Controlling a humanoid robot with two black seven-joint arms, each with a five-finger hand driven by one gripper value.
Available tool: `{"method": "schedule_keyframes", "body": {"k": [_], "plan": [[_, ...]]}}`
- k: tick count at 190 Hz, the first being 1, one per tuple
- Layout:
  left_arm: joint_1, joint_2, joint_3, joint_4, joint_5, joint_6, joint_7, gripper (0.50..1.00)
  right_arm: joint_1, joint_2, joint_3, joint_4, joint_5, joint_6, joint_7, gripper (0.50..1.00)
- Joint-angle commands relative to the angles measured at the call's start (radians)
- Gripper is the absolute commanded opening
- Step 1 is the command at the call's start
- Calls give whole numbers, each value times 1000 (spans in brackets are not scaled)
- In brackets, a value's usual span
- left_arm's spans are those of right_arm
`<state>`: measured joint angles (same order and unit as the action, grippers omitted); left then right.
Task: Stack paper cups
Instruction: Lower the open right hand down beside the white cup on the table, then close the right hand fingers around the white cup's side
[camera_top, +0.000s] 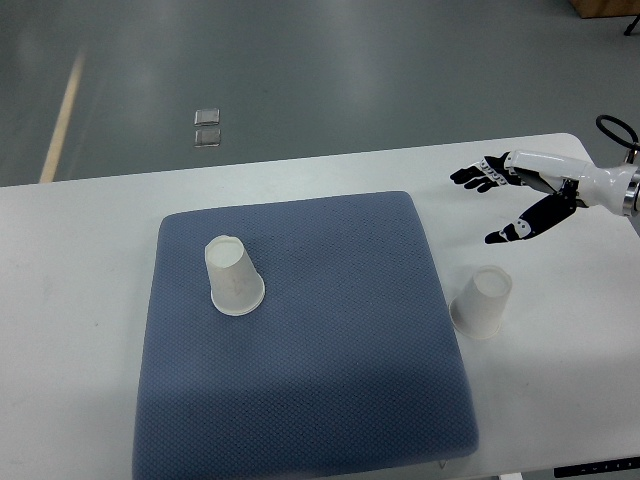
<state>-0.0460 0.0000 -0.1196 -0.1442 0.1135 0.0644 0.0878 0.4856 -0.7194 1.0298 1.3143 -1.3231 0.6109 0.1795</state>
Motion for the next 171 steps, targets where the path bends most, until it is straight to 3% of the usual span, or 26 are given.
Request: {"method": "schedule_keyframes", "body": {"k": [1, 27, 38, 171], "plan": [[0, 0, 0, 0, 0, 0, 0, 1000, -4, -14, -28, 17, -74, 0, 14, 846], [0, 0, 0, 0, 0, 0, 0, 1000, -12, -14, -54, 34, -170, 0, 20, 862], [0, 0, 0, 0, 0, 0, 0, 1000, -13, -14, -62, 36, -205, 0, 21, 909], [0, 0, 0, 0, 0, 0, 0, 1000, -48, -14, -91, 36, -285, 0, 21, 911]]}}
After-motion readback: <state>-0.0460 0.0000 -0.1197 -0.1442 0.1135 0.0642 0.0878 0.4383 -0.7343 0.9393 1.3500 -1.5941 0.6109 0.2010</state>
